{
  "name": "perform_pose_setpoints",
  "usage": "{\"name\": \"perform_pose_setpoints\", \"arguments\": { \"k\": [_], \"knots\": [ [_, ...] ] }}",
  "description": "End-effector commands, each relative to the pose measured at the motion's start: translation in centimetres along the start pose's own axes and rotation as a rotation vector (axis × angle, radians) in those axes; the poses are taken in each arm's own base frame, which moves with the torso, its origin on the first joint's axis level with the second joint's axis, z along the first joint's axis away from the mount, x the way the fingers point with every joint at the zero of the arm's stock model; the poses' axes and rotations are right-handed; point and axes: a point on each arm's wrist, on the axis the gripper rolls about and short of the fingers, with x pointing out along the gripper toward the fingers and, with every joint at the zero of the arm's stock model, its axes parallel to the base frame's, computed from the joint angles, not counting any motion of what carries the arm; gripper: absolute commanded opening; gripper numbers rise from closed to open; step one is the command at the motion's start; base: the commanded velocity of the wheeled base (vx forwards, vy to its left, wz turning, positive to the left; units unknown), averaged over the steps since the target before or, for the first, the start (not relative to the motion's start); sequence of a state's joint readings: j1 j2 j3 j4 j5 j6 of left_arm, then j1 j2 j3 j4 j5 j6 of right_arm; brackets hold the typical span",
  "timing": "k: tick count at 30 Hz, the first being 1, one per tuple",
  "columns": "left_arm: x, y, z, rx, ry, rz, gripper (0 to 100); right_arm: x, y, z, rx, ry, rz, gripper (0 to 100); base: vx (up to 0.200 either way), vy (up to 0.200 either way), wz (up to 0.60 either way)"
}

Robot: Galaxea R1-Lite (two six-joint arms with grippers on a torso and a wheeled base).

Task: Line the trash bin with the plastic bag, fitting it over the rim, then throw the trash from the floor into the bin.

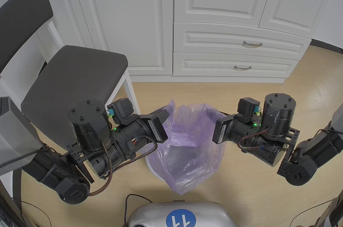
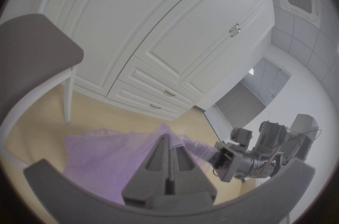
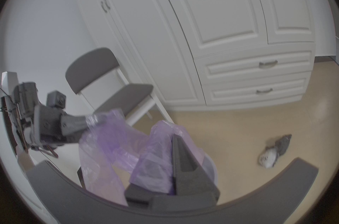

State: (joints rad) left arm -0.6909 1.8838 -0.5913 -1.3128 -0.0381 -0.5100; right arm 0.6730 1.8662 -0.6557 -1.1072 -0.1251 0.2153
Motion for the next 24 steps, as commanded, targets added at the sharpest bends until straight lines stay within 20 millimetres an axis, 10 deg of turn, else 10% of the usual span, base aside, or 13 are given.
{"name": "perform_pose_setpoints", "arguments": {
  "k": [1,24],
  "knots": [
    [1.1,0.7,-1.1,-0.045,0.03,0.016,0,0.9,-0.9,0.5,0.055,0.063,-0.049,0,0.0,0.0,0.0],
    [4.5,4.2,-6.6,-0.096,0.151,0.11,0,4.7,-2.3,-3.0,0.222,0.258,-0.043,0,0.0,0.0,0.0]
  ]
}}
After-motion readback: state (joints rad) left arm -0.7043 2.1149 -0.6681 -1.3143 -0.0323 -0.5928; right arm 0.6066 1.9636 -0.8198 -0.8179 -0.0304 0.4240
